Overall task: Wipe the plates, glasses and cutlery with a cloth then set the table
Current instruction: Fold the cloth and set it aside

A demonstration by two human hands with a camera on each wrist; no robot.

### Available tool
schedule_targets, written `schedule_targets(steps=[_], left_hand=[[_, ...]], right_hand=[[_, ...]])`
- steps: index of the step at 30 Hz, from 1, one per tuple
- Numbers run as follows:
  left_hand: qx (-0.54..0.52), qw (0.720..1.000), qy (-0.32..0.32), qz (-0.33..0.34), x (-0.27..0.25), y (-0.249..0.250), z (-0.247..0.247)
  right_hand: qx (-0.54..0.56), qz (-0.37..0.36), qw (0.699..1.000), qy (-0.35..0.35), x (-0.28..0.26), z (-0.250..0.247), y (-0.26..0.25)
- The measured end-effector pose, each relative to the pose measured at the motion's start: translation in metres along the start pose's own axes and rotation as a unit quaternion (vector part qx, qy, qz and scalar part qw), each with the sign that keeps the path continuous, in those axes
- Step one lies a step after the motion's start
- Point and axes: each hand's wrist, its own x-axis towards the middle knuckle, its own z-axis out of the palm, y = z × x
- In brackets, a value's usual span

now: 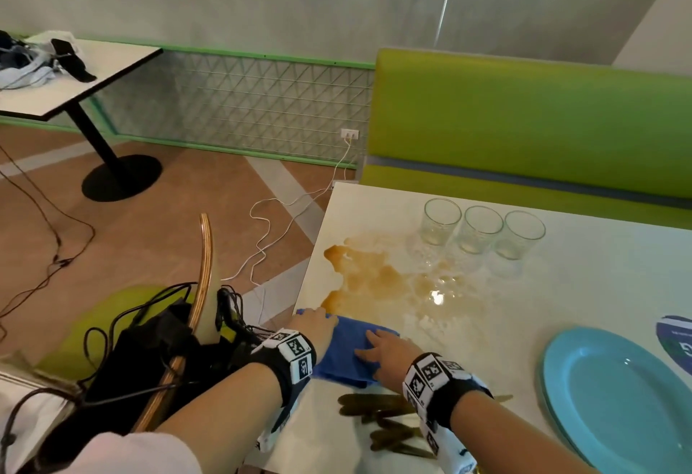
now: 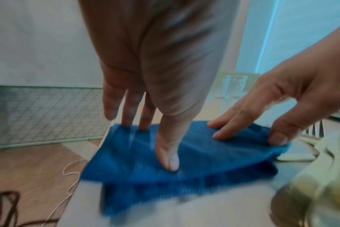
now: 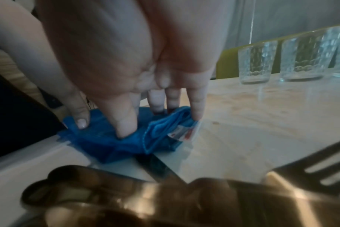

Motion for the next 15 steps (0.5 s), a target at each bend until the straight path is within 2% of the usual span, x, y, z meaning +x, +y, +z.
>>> schedule_targets(steps=[2,5,8,12,15], left_hand=[[-0.045,0.998,0.024,-0.031,-0.001,-0.003,0.007],[-0.095,0.995,0.011,-0.039,0.000,-0.012,0.009],[-0.123,0.990,0.013,-0.063,-0.002,-0.015,0.001],[-0.076,0.990,0.065,-0.095,0.000,-0.018,-0.004],[-0.025,0.990,0.080,-0.110,-0.004,-0.021,-0.009]], right_hand=[[0.033,0.015,0.999,0.023,-0.001,0.002,0.000],[0.084,0.074,0.988,0.104,-0.003,-0.003,-0.001],[0.112,0.101,0.981,0.123,0.000,-0.011,0.000],[0.160,0.157,0.964,0.145,0.007,-0.013,0.000],[0.178,0.174,0.960,0.128,0.013,-0.017,-0.005]])
